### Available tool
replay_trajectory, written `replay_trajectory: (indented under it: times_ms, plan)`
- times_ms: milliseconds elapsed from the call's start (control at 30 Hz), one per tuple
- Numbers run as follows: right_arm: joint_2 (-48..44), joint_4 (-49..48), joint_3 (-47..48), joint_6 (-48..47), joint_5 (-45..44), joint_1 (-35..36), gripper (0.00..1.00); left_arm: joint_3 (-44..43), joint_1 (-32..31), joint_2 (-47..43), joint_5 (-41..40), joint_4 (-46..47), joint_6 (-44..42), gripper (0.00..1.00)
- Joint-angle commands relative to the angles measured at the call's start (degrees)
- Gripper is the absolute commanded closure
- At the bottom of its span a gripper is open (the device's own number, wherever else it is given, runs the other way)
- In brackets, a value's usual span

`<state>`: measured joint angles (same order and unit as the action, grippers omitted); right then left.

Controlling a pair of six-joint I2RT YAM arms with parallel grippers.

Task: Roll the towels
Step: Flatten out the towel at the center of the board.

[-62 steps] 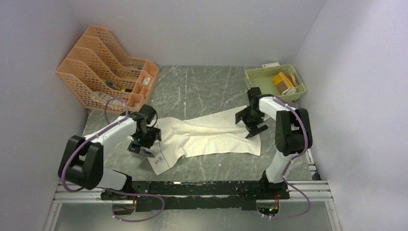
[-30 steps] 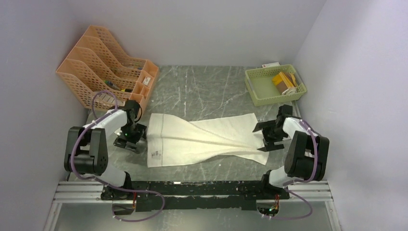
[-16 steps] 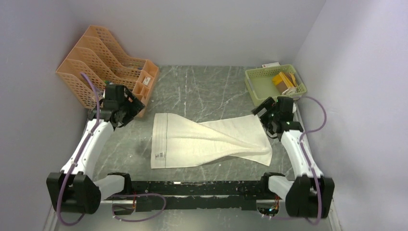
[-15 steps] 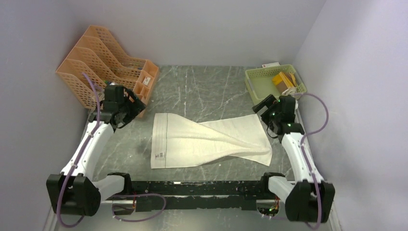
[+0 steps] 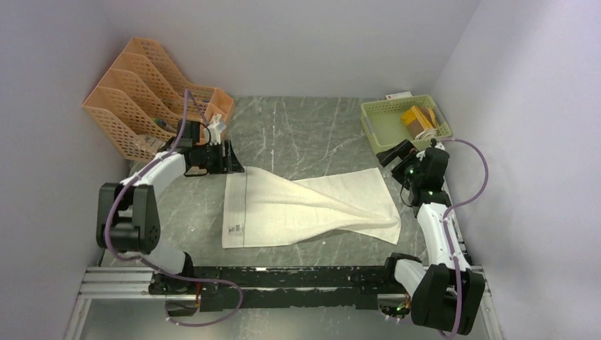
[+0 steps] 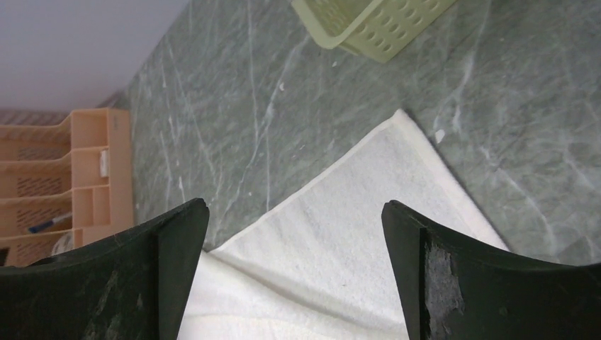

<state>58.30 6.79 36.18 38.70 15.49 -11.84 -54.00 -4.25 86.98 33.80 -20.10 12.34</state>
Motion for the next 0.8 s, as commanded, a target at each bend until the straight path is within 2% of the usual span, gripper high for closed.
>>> replay_trajectory:
  times_ms: [0, 267, 500, 600, 767]
  plan:
    - [-2.4, -5.0, -2.5, 1.1, 4.6, -0.2, 0.05, -5.0, 1.1, 6.3, 6.4, 1.6, -10.3, 0.33]
    - [1.1, -8.6, -5.8, 2.0, 7.8, 1.6, 0.07, -6.0, 5.7, 12.6, 8.7, 1.8, -11.2, 0.29]
    - [1.7, -10.3, -5.7, 2.9, 9.4, 2.3, 0.07, -7.7, 7.6, 16.1, 4.1, 3.7, -10.9, 0.3]
    - [1.3, -10.6, -6.6, 3.2, 9.8, 2.4, 0.07, -11.1, 7.6, 20.1, 1.0, 1.8, -11.4, 0.31]
    - [-0.2, -9.0, -6.4, 2.0, 9.1, 2.4, 0.07, -11.0, 7.6, 21.4, -10.6, 1.4, -10.6, 0.33]
